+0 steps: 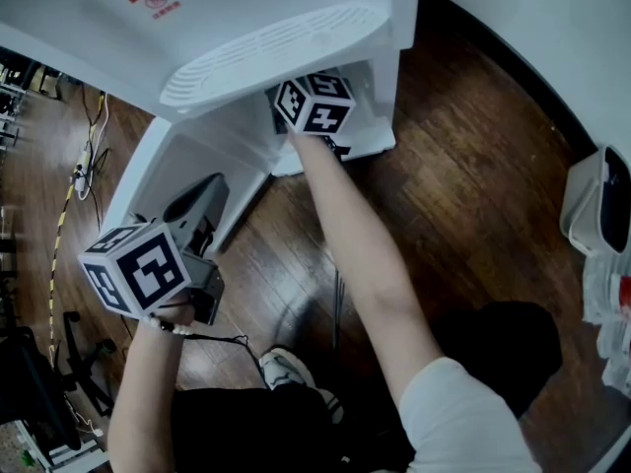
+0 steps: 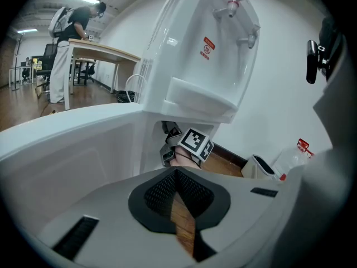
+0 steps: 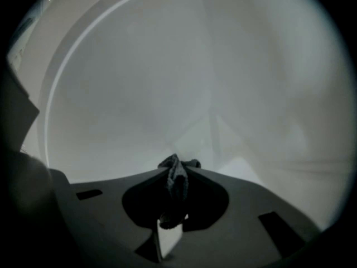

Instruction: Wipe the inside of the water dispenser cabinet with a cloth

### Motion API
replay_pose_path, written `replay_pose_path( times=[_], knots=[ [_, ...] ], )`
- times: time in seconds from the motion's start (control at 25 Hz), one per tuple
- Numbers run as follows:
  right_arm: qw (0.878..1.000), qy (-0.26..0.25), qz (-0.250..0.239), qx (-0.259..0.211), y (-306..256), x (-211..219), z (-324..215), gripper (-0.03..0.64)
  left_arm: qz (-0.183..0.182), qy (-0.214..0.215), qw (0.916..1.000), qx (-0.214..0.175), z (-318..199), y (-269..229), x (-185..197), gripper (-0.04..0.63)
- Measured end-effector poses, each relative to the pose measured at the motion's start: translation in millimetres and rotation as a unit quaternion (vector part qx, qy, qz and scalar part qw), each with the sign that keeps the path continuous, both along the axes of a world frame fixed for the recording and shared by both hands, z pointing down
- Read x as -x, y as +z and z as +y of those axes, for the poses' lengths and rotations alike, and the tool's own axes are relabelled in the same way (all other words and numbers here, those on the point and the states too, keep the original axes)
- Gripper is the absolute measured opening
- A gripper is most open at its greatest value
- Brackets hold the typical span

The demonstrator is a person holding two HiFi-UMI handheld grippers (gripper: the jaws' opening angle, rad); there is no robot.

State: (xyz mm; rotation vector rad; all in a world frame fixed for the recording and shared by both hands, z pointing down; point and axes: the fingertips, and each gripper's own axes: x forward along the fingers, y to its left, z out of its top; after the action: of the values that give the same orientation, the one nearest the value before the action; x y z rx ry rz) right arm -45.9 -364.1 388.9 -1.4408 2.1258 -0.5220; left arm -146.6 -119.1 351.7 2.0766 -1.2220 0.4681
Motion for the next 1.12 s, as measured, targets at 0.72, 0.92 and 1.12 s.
replay_pose_path(
  times=[0.72, 0.92, 1.12],
  knots=[
    [0.973, 0.016, -0.010, 0.229, 159, -14, -7, 0.044, 0.001, -0.002, 1.0000, 0.001, 1, -1, 1, -0.003],
    [0.970, 0.031, -0.010, 0.242, 173, -19, -3, 0.044, 0.001, -0.001, 1.0000, 0.001, 2, -1, 1, -0.003],
    [0.973, 0.043, -0.013, 0.225, 162, -27, -2, 0.044, 0.003, 0.001, 1.0000, -0.002, 1, -4, -1, -0.003]
  ],
)
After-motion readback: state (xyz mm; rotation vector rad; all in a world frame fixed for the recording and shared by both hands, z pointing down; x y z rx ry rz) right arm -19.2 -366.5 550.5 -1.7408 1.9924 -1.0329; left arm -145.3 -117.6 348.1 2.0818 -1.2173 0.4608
